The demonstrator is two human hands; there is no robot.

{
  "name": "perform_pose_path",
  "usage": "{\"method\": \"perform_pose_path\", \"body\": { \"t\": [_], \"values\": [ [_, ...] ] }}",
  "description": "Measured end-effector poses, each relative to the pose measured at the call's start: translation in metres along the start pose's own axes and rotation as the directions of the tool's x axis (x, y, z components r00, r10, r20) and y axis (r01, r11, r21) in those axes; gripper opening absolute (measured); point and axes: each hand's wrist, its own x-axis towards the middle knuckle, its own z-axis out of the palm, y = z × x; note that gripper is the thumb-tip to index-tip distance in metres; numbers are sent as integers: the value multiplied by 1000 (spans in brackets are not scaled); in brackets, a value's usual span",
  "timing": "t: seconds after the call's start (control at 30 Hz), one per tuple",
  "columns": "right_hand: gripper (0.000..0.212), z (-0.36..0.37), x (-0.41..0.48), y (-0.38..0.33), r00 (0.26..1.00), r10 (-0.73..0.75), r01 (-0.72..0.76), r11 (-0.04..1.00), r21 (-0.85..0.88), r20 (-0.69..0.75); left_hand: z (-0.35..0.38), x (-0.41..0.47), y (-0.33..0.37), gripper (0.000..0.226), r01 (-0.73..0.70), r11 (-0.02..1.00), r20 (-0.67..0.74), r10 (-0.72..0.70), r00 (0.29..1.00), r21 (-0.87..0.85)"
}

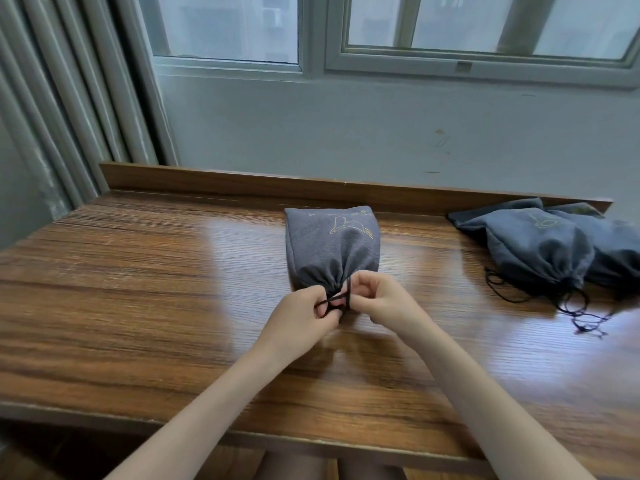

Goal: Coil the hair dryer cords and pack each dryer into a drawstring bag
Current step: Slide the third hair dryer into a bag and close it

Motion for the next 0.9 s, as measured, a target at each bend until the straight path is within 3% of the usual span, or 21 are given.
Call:
{"method": "perform_pose_path", "body": {
  "t": [0.1,0.3,0.43,0.6,0.67,0.7,0.73,0.77,0.8,0.83,0.87,0.9],
  "values": [
    [30,-4,0,0,993,60,-49,992,114,-101,-6,1,-3,28,-39,994,28,43,999,-107],
    [20,-3,1,4,950,217,-149,947,285,-225,-13,2,-5,22,-67,995,-15,66,998,-68],
    [27,-6,-1,6,940,265,-198,937,288,-216,-14,3,-10,22,-46,999,-27,46,999,-8],
    [27,-9,-4,1,957,261,-121,756,643,-127,-11,0,-11,23,-63,996,-65,67,996,55],
    [27,-11,-3,-2,969,230,-108,728,677,-93,-10,-1,-11,22,-72,993,-75,80,994,97],
    [26,-12,-5,-2,978,172,-76,821,565,-118,-10,-1,-12,22,-74,990,-79,84,993,122],
    [25,-14,-7,-2,983,73,-16,949,314,-170,-11,-1,-12,22,-75,985,-82,89,993,154],
    [23,-16,-9,1,978,-62,51,997,-59,-199,-12,0,-13,22,-79,978,-85,97,992,191],
    [19,-17,-10,6,970,-175,87,901,-424,-172,-13,1,-14,23,-81,972,-85,102,991,219],
    [15,-17,-11,12,964,-229,73,721,-689,-137,-14,2,-16,23,-84,967,-78,105,991,239],
    [12,-17,-14,16,962,-240,32,579,-815,-132,-15,2,-19,23,-94,963,-63,113,992,253],
    [11,-16,-17,18,955,-259,6,511,-859,-147,-15,2,-20,24,-108,958,-47,125,991,265]
  ]
}}
